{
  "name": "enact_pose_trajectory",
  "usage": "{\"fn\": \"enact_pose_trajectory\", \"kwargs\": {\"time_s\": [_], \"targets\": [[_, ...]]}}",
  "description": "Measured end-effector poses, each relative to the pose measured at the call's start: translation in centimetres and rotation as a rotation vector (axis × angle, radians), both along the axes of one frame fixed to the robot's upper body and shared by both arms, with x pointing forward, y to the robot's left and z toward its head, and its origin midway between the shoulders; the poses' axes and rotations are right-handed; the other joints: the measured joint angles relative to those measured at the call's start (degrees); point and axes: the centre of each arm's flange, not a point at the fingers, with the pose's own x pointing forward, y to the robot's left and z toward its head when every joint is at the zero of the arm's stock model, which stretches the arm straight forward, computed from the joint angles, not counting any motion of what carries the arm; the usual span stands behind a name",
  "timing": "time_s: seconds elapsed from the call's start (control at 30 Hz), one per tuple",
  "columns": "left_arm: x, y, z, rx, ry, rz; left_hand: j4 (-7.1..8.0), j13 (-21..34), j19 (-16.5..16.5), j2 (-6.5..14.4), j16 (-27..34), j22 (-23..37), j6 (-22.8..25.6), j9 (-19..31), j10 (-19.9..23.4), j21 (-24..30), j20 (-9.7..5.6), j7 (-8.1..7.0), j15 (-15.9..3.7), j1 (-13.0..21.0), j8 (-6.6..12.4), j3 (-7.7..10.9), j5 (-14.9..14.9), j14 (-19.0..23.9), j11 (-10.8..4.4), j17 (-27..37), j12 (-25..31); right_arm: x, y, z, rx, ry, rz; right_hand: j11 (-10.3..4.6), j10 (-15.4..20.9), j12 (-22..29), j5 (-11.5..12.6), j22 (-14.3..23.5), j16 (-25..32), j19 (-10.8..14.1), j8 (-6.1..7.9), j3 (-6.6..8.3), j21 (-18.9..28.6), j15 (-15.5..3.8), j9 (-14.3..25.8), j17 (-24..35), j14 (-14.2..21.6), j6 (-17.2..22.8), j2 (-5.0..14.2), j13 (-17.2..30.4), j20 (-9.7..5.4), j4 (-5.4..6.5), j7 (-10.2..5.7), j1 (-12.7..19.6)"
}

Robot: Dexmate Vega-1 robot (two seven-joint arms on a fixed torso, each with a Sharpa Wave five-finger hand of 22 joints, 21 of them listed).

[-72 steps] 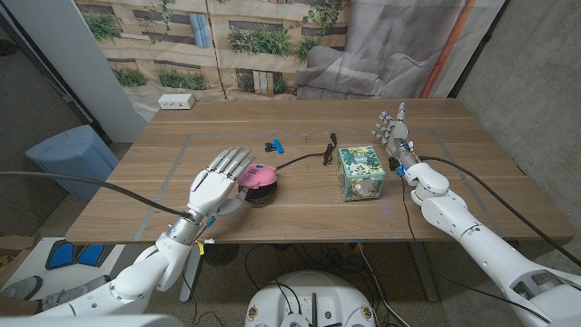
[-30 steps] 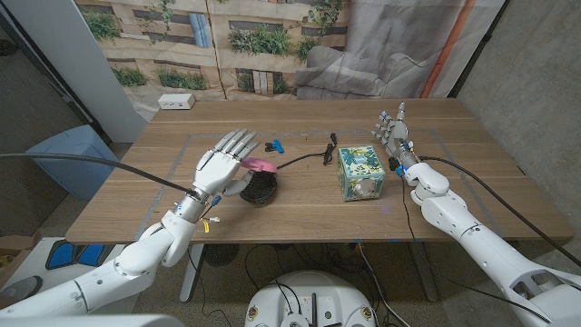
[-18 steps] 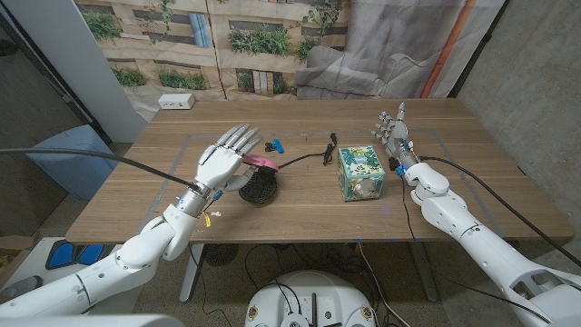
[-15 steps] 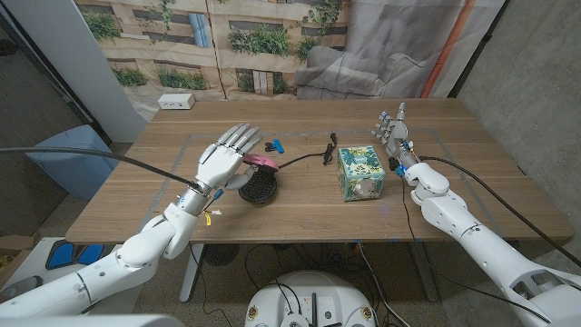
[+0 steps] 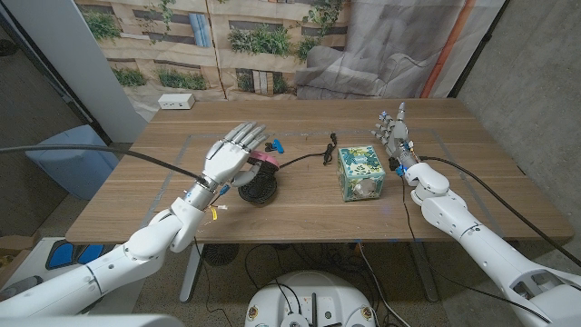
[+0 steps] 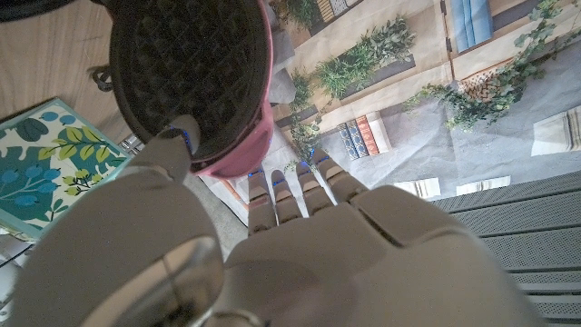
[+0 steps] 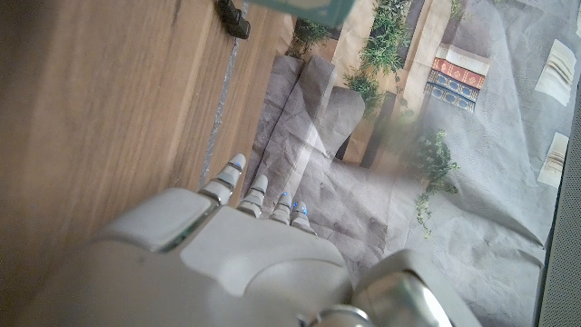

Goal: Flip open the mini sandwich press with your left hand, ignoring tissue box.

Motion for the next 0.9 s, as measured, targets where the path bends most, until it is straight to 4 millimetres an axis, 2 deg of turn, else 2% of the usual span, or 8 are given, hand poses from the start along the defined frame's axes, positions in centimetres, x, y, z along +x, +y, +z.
{"fn": "enact_pose_trajectory", "kwargs": {"time_s": [0.37, 0.9], "targets": [[0.8, -1.0, 0.6, -0.012, 0.027, -0.004, 0.22, 0.0, 0.09, 0.21, 0.0, 0.0, 0.83, 0.0, 0.62, 0.0, -0.08, 0.41, -0.21, 0.21, 0.0, -0.25, 0.0, 0.21, 0.0, 0.0, 0.0, 0.0, 0.0, 0.0, 0.0, 0.0, 0.0, 0.0, 0.0, 0.0, 0.0, 0.0, 0.0, 0.0, 0.0, 0.0, 0.0, 0.0, 0.0, 0.0, 0.0, 0.0, 0.0, 0.0, 0.0, 0.0, 0.0, 0.0], [1.7, -1.4, 1.4, -0.018, 0.048, -0.001, 0.24, 0.0, 0.29, 0.21, 0.0, 0.0, 1.13, 0.0, 0.61, 0.0, 0.12, 0.1, -0.19, 0.21, -0.25, -0.71, 0.0, 0.62, 0.0, 0.0, 0.0, 0.0, 0.0, 0.0, 0.0, 0.0, 0.0, 0.0, 0.0, 0.0, 0.0, 0.0, 0.0, 0.0, 0.0, 0.0, 0.0, 0.0, 0.0, 0.0, 0.0, 0.0, 0.0, 0.0, 0.0, 0.0, 0.0, 0.0]]}}
